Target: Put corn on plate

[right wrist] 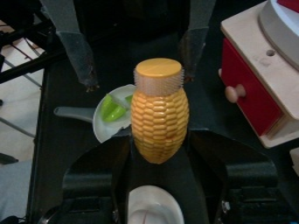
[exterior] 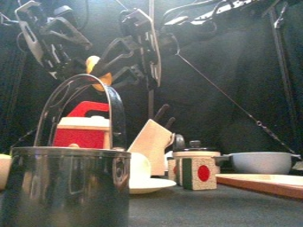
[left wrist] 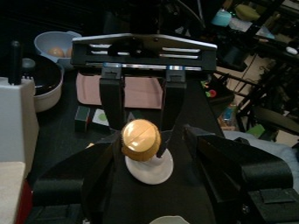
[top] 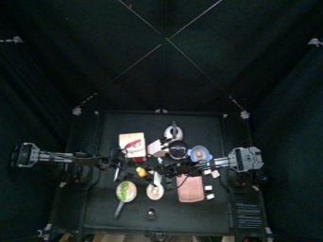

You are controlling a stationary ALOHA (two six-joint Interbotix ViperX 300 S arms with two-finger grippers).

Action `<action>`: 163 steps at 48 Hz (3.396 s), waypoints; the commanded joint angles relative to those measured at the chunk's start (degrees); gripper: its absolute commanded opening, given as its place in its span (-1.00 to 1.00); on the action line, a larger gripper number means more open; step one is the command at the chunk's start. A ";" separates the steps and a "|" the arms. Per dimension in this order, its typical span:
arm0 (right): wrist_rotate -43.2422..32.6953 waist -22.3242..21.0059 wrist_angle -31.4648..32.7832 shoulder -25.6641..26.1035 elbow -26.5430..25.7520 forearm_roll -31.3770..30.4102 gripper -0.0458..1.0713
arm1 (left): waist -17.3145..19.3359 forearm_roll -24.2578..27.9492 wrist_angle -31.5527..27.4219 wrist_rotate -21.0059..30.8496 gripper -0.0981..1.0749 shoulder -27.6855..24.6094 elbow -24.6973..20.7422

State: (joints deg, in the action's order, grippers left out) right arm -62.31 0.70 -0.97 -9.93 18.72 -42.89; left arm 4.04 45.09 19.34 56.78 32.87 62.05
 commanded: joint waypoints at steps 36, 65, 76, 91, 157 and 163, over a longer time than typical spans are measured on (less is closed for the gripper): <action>-0.09 3.60 9.93 21.36 29.00 41.40 0.25 | 0.26 -1.85 -0.09 -1.05 0.73 0.18 0.26; -0.09 -0.62 18.46 12.83 27.51 42.63 0.28 | 0.62 -1.93 -0.26 -1.05 0.73 0.26 0.79; -0.18 -1.05 21.36 12.13 26.81 42.45 0.32 | 0.62 -2.46 -0.26 -1.05 0.73 0.18 0.88; -0.09 -1.05 24.17 10.72 25.66 42.36 0.54 | 0.62 -2.46 -0.18 -1.05 0.73 0.18 0.97; 0.00 -0.09 37.44 14.94 17.23 34.01 0.83 | 0.62 -2.46 -0.26 -1.05 0.73 0.26 1.14; 0.00 -0.09 37.27 15.73 17.31 33.05 0.83 | 0.53 -2.55 -0.26 -1.05 0.73 0.18 1.14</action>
State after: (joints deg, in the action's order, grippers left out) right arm -62.31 0.53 36.65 3.60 36.65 -9.23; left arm 4.57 42.63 18.90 55.81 33.05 63.90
